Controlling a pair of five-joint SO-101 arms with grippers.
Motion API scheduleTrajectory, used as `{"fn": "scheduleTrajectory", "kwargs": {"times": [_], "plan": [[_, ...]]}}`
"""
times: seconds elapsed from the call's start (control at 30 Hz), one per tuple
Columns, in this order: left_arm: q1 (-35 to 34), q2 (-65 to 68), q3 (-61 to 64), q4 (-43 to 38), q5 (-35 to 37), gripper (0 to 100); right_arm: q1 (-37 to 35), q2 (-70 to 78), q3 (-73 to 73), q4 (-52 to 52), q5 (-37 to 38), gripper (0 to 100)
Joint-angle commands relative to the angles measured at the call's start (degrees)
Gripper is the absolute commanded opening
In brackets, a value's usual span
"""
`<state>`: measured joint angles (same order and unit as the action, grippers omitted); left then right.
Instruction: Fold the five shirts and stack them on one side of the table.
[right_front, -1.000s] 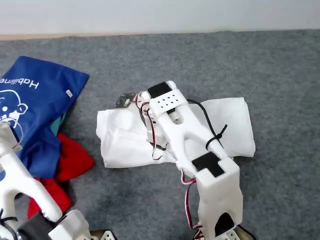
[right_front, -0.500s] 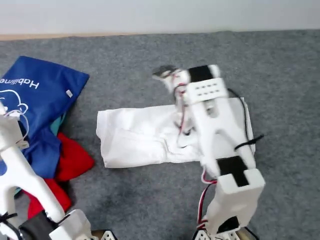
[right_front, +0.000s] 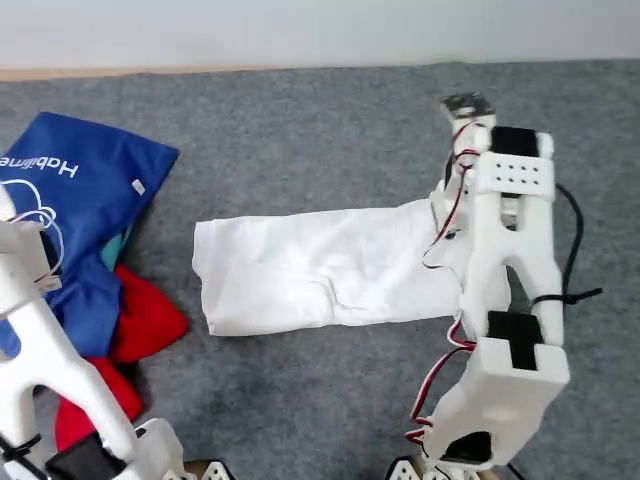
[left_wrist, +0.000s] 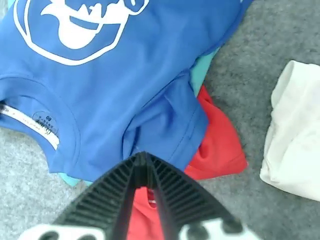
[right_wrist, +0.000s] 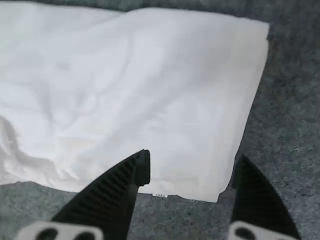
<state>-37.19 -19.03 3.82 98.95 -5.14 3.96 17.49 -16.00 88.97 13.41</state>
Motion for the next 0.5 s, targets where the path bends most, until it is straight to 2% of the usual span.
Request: {"fn": "scheduleTrajectory", "kwargs": {"times": [0.0,0.23,0.47], "plan": [[0.53,-1.93,-1.89,1.49,-0.26,0,0.66,2.42,-2.90,-2.77,-2.29,30.1],[0.26,-2.11,-1.89,1.49,-0.26,0,1.80,10.33,-3.16,-7.87,-3.87,30.2],[0.26,-1.67,-1.80,1.49,-0.35,0,4.44,12.26,-3.16,-12.09,-3.69,30.2]]}}
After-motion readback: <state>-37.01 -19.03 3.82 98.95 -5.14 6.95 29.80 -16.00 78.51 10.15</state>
